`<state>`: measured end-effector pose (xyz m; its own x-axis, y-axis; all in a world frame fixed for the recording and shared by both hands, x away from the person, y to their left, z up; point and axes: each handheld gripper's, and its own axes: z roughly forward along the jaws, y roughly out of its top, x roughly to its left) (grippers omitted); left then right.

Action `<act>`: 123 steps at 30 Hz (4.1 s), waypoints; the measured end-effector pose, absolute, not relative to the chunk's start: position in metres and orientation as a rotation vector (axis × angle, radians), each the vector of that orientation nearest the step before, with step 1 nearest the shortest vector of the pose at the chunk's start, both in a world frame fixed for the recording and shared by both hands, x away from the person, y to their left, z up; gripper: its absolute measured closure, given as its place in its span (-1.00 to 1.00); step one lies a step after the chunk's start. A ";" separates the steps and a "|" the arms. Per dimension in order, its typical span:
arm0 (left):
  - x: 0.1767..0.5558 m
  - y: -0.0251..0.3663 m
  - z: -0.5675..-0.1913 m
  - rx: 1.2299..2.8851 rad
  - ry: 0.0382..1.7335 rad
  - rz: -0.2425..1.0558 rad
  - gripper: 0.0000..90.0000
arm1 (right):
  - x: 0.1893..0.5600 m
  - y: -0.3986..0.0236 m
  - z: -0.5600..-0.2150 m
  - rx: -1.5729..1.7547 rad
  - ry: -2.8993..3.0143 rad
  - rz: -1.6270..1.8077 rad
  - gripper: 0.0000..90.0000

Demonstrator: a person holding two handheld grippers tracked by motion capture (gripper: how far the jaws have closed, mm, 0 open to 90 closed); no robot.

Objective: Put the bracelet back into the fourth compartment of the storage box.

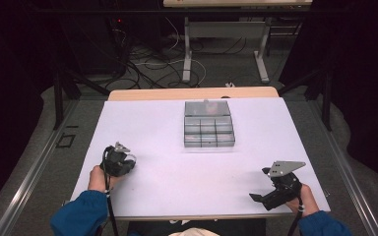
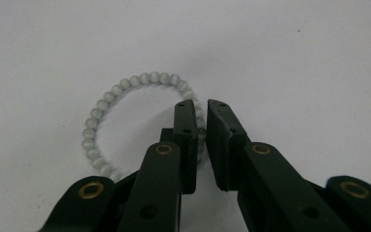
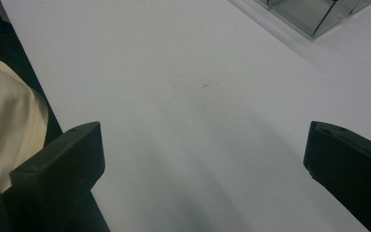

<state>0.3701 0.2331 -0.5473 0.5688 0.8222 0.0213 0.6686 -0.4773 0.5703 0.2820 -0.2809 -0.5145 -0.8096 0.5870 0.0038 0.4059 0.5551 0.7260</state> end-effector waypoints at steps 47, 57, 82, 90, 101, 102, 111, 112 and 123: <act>0.361 0.234 -0.526 2.247 1.136 0.525 0.89 | 0.282 -0.281 -0.515 0.827 2.547 1.105 -0.99; 0.359 0.234 -0.520 2.239 1.128 0.551 0.89 | 0.281 -0.281 -0.515 0.836 2.547 1.104 -0.99; 0.350 0.233 -0.502 2.200 1.072 0.595 0.89 | 0.282 -0.281 -0.515 0.826 2.549 1.105 -0.99; 0.347 0.228 -0.497 2.178 1.052 0.596 0.89 | 0.282 -0.281 -0.515 0.826 2.549 1.105 -0.99; 0.343 0.220 -0.492 2.174 1.013 0.601 0.89 | 0.282 -0.281 -0.515 0.826 2.554 1.097 -0.99; 0.343 0.219 -0.492 2.165 1.009 0.605 0.89 | 0.282 -0.281 -0.515 0.829 2.545 1.105 -0.99; 0.339 0.212 -0.489 2.164 0.988 0.596 0.89 | 0.282 -0.281 -0.514 0.835 2.548 1.092 -0.99; 0.339 0.211 -0.489 2.162 0.978 0.600 0.89 | 0.282 -0.281 -0.514 0.834 2.549 1.092 -0.99; 0.338 0.202 -0.487 2.169 0.947 0.589 0.89 | 0.282 -0.281 -0.515 0.830 2.551 1.093 -0.99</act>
<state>0.3384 0.2025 -0.4868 0.6313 0.7650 0.1275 0.4532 -0.4973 0.7398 0.2822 -0.2812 -0.5148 -0.8082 0.5888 -0.0003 0.4059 0.5576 0.7241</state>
